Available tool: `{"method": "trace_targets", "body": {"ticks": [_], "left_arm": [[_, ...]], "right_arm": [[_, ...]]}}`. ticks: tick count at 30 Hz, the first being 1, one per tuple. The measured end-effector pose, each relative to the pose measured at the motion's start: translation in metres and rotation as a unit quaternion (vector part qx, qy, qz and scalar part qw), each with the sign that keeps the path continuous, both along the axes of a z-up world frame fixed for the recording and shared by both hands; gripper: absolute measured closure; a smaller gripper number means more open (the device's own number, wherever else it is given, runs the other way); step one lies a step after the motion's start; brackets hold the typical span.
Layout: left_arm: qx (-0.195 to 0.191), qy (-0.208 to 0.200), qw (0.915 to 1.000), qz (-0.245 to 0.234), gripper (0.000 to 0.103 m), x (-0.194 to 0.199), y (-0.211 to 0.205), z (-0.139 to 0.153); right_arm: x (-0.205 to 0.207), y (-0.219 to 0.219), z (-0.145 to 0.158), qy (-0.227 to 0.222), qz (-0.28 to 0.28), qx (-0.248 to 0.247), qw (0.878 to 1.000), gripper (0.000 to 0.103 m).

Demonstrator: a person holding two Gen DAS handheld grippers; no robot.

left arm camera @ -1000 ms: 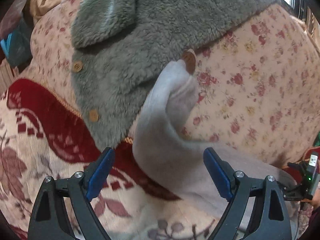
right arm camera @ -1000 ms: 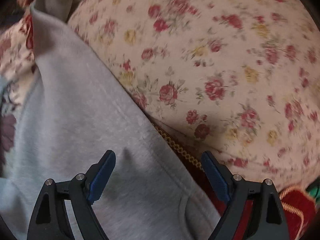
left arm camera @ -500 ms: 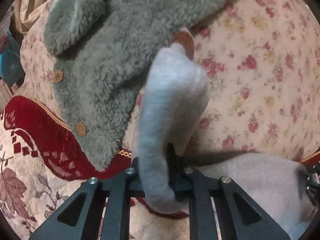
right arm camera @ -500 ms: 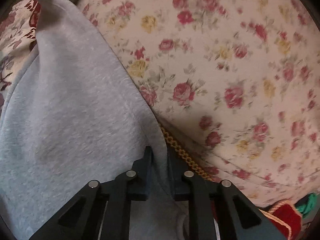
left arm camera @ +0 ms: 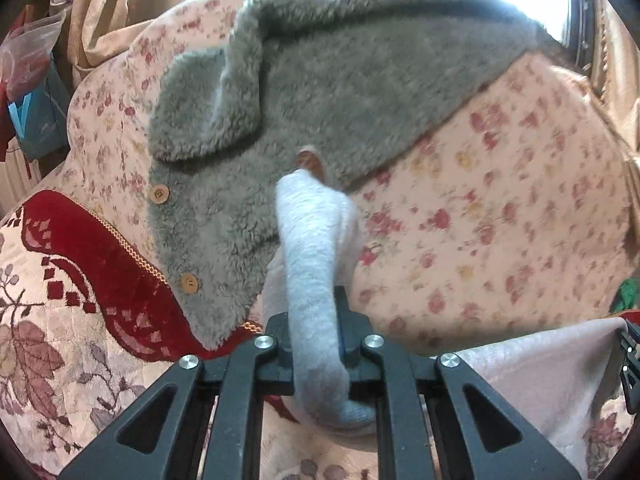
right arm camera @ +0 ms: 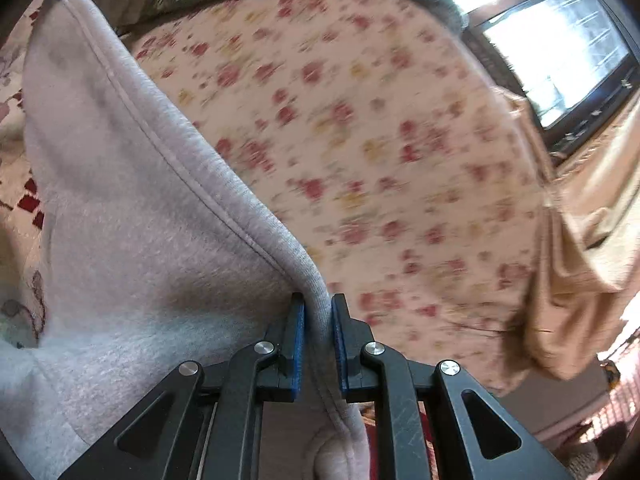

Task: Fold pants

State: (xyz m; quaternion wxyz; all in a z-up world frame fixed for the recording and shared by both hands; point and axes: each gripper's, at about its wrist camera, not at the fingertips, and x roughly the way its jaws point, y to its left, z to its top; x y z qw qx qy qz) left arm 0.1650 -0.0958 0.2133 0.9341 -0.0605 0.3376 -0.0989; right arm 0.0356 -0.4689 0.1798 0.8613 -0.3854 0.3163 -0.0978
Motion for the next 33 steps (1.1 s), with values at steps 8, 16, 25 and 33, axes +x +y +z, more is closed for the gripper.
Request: {"method": "trace_targets", "body": {"ticks": [8,16,25,33], "left_arm": [[-0.033,-0.022,0.9992,0.007,0.09,-0.062,0.041,0.01],[-0.039,-0.014,0.9991,0.01,0.09,-0.149,0.099,-0.035],[-0.075,0.059,0.9945,0.041,0.089,-0.232,0.147,-0.128],[-0.087,0.076,0.9923,0.045,0.084,-0.244,0.147,-0.143]], "right_arm": [[-0.087,0.04,0.032,-0.018,0.028,-0.02,0.999,0.091],[-0.187,0.096,-0.007,0.027,0.08,-0.011,0.996,0.092],[-0.259,0.135,-0.113,0.141,0.104,0.023,0.984,0.092],[-0.273,0.114,-0.119,0.115,0.065,0.135,0.982,0.084]]}}
